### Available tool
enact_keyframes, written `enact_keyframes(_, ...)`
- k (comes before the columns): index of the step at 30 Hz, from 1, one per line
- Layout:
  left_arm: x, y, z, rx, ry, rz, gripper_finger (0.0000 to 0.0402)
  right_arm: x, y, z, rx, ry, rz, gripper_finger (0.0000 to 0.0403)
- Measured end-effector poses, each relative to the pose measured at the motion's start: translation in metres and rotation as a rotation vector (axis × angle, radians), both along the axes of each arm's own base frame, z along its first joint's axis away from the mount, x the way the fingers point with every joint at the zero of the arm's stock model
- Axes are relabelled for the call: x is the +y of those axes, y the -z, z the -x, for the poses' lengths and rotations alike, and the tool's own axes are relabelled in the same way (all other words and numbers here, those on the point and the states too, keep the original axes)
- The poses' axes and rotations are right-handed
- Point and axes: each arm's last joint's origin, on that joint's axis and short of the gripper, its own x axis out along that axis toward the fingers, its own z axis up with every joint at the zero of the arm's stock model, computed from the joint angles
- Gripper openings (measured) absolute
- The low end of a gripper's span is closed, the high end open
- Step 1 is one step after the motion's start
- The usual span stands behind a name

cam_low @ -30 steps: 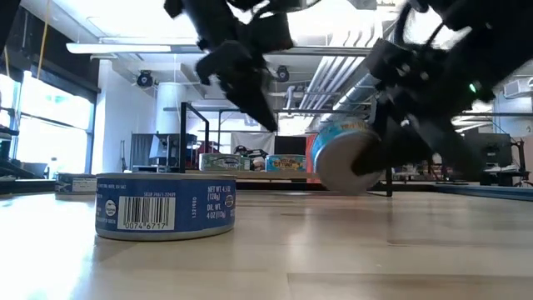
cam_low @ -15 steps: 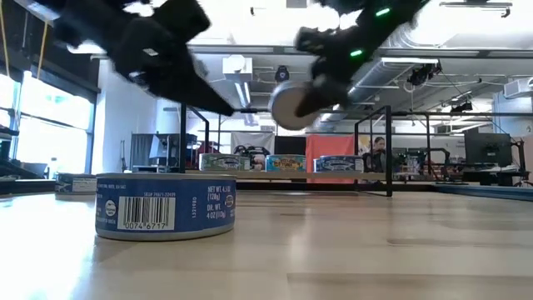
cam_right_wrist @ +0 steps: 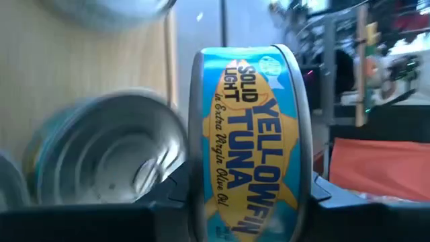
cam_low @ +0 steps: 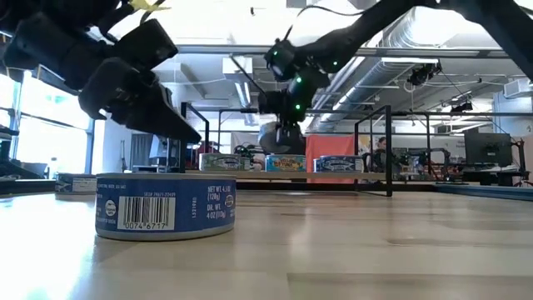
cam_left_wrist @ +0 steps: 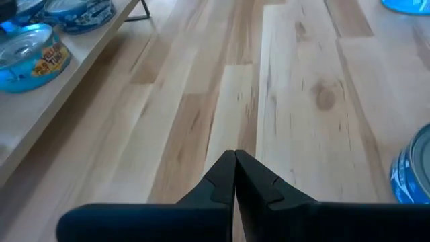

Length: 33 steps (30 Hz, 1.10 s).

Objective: Stack canned seafood by type on shelf
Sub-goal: Stack the light blue tuna can on top of the light blue tuna can on the shelf

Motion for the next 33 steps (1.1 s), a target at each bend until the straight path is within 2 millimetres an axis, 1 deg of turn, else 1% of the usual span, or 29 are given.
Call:
enact_keyframes(3,-0.001,0.002,0.002,0.007,-0.006,0.013,0.0001,0.000,0.002,0.002,0.041,0.009,-0.035,0.0118)
enact_keyframes(5,-0.002,0.002,0.002,0.006,-0.005,0.018,0.0001,0.003,-0.002,0.001,0.041,0.010,-0.033,0.0118)
enact_keyframes(7,-0.003,0.002,0.002,0.004,-0.003,0.018,0.0001,0.007,-0.004,0.002,0.061,0.005,-0.038,0.0118)
enact_keyframes(11,-0.003,0.001,0.002,-0.002,-0.009,0.012,0.0000,0.016,0.000,0.002,0.097,-0.001,-0.057,0.0118)
enact_keyframes(15,-0.003,0.001,0.002,-0.004,-0.012,0.008,0.0000,0.017,0.001,0.002,0.078,0.023,-0.074,0.0118)
enact_keyframes(21,-0.003,0.001,0.002,-0.004,-0.013,0.007,0.0000,0.013,0.003,0.006,0.075,0.058,-0.086,0.0119)
enact_keyframes(22,-0.003,0.001,0.002,-0.004,-0.014,0.007,0.0000,0.013,0.003,0.006,0.076,0.059,-0.085,0.0126)
enact_keyframes(26,-0.003,0.001,0.002,-0.004,-0.014,0.008,0.0000,0.015,0.003,0.005,0.060,0.066,-0.094,0.0178)
enact_keyframes(28,-0.003,0.001,0.002,-0.004,-0.014,0.008,0.0000,0.015,0.003,0.006,0.055,0.070,-0.099,0.0195)
enact_keyframes(33,-0.003,0.001,0.002,-0.004,-0.014,0.008,0.0000,0.018,0.005,0.007,0.107,0.055,-0.107,0.0205)
